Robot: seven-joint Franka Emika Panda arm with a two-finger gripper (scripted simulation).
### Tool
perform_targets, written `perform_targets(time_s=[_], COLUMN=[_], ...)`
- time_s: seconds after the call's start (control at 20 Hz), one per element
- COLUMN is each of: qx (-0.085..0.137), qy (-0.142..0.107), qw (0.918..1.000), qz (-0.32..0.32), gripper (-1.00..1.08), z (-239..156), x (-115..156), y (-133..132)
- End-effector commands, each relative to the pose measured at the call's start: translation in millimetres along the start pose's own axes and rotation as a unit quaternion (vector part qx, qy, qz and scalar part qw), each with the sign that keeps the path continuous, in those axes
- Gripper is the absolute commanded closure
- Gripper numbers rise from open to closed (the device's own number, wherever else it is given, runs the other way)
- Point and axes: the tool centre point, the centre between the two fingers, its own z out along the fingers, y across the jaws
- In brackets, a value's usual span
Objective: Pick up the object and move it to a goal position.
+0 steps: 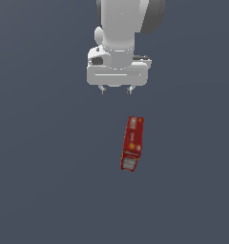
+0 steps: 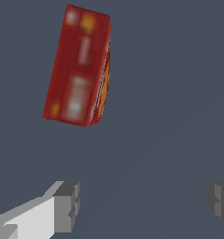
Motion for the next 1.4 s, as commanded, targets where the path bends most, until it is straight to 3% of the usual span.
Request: perform_targets(time_s=[0.0,0.45,0.75,1.35], qx=[0.0,0.013,0.013,0.011], qy=[0.0,-0.023,-0.021,-0.011], qw=[1.0,0.9996,0.9997,0.9991], qz=[0.0,-0.006,-0.003,0.039], gripper=[-0.92,-0.92,-0.92,-0.92], z=[0,14,14,30], x=[0,-7,-4,47], y=[0,-24,-24,-39])
